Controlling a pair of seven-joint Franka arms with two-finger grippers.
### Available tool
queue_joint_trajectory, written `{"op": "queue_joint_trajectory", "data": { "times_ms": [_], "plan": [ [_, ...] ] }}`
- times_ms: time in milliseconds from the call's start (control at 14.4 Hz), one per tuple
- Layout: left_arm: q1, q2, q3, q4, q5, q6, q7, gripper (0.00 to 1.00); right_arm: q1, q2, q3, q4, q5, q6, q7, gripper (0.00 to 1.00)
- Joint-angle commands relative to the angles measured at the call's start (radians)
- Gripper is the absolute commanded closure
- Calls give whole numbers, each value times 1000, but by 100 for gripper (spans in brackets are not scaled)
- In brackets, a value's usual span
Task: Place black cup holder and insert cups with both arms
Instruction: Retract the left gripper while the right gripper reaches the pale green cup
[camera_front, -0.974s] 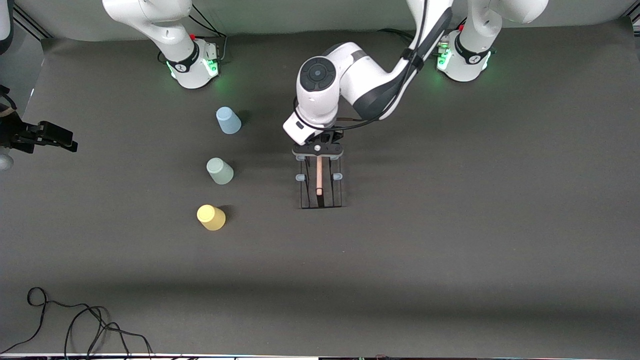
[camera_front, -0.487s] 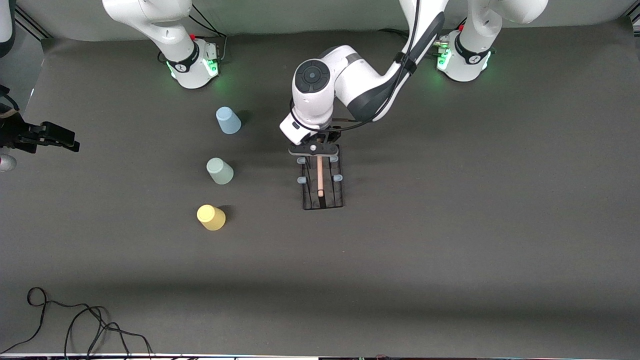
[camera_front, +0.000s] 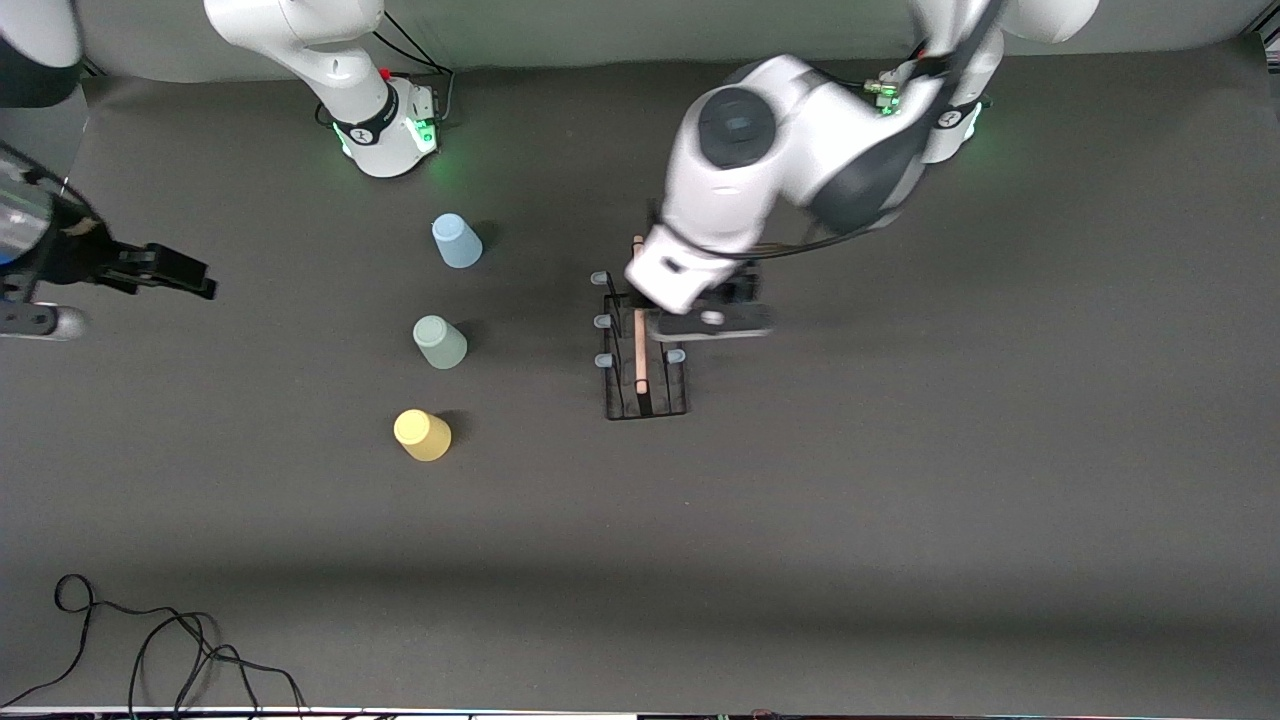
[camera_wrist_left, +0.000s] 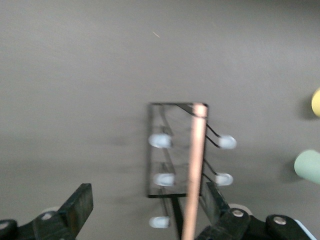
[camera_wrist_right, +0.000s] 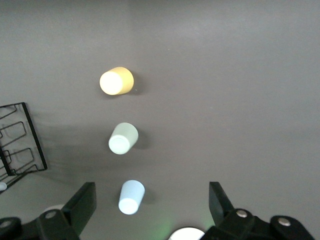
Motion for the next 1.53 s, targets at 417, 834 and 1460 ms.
{"op": "queue_joint_trajectory", "data": {
  "times_ms": [417,834,1460],
  "plan": [
    [415,-208,-3,-152,39,-177,434,0,215,-162,-2,-534,10,467,313,0],
    [618,-319,-3,-281,82,-166,638,0,345,-29,-2,-608,11,645,506,0],
    [678,-360,-1,-283,125,-178,731,0,344,65,-36,-762,11,898,433,0]
  ]
}}
